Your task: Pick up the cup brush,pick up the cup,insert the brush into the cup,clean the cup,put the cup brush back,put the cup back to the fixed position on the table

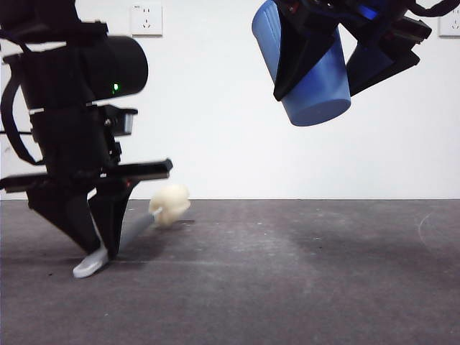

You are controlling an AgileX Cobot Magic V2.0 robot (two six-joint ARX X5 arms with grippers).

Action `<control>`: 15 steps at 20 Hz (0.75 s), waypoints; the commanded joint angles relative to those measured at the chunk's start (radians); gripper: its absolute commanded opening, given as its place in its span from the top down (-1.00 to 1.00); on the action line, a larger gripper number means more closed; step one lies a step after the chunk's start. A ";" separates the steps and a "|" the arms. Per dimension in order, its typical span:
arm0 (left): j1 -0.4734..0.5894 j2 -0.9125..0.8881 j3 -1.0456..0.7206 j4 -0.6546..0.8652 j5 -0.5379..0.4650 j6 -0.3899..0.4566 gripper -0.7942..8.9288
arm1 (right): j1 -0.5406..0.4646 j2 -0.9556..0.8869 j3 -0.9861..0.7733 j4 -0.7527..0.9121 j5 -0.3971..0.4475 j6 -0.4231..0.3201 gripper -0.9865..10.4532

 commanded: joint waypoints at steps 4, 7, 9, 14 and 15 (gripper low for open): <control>-0.003 0.030 -0.001 -0.013 0.005 -0.026 0.84 | 0.000 -0.004 0.001 0.011 -0.002 0.015 0.86; -0.002 0.029 -0.001 -0.015 0.033 -0.043 0.44 | 0.000 -0.004 0.001 0.011 -0.002 0.015 0.86; -0.002 0.029 -0.001 -0.021 0.056 -0.042 -0.02 | 0.000 -0.004 0.001 0.012 -0.002 0.015 0.86; -0.002 -0.003 -0.001 -0.027 0.078 -0.018 -0.07 | 0.000 -0.004 -0.003 0.076 -0.001 0.038 0.86; -0.002 -0.018 -0.001 -0.031 0.078 -0.008 -0.07 | 0.000 -0.003 -0.008 0.114 0.001 0.045 0.86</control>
